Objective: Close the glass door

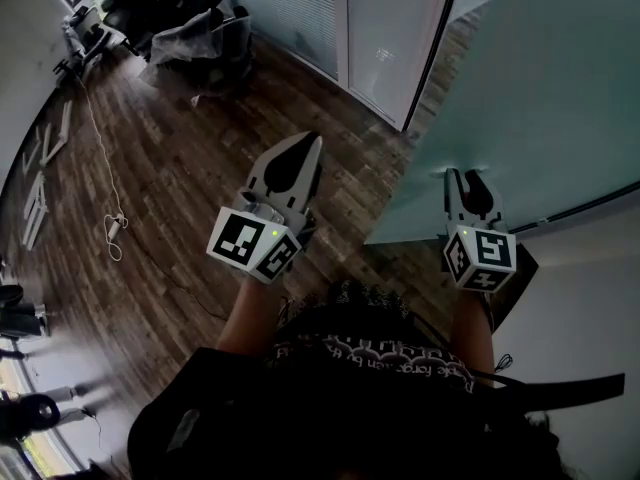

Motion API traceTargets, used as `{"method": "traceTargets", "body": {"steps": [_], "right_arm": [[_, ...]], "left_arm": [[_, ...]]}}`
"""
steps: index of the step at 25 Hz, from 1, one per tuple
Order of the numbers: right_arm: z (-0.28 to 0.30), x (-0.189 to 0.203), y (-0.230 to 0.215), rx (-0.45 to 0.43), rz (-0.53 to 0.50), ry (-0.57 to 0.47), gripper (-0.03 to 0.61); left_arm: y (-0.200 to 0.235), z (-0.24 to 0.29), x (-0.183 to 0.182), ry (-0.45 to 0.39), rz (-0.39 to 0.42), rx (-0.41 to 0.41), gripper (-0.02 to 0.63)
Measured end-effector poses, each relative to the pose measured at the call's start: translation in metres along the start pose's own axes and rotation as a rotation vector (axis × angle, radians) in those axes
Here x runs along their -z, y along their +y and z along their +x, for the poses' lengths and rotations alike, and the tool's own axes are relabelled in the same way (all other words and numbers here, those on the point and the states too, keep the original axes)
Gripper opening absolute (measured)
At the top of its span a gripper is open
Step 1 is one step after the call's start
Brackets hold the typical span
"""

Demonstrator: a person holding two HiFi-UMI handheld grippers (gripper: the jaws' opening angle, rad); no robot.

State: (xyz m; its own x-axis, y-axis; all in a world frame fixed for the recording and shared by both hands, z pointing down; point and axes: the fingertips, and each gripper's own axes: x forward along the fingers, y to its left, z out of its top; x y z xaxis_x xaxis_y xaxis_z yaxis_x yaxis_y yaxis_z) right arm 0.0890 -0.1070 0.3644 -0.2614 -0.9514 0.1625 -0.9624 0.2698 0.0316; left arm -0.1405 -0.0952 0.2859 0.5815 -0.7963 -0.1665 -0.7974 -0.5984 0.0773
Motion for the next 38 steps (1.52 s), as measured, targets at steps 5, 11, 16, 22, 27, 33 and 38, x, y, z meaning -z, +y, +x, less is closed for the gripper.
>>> {"method": "traceTargets", "body": {"steps": [5,11,16,22,27,33,38], "right_arm": [[0.022,-0.006,-0.008,0.042,0.007,-0.007,0.112],[0.047,-0.011,-0.011,0.088,0.018,0.004,0.113],[0.066,-0.015,-0.016,0.097,0.019,0.004,0.112],[0.084,-0.02,-0.024,0.132,0.028,0.014,0.112],[0.102,-0.028,-0.031,0.143,0.035,0.017,0.112],[0.12,-0.03,-0.037,0.159,0.036,0.018,0.112],[0.139,-0.033,-0.043,0.167,0.036,0.019,0.112]], "left_arm": [[0.015,0.014,0.004,0.013,-0.008,0.044,0.002],[0.046,0.018,-0.001,0.013,-0.004,0.054,0.002],[0.059,0.023,0.0,0.004,-0.017,0.054,0.002],[0.07,0.04,0.007,0.009,-0.041,0.048,0.002],[0.079,0.061,0.007,0.012,-0.041,0.039,0.002],[0.091,0.087,0.008,0.003,-0.032,0.021,0.002],[0.095,0.116,0.011,0.002,-0.028,0.018,0.002]]}}
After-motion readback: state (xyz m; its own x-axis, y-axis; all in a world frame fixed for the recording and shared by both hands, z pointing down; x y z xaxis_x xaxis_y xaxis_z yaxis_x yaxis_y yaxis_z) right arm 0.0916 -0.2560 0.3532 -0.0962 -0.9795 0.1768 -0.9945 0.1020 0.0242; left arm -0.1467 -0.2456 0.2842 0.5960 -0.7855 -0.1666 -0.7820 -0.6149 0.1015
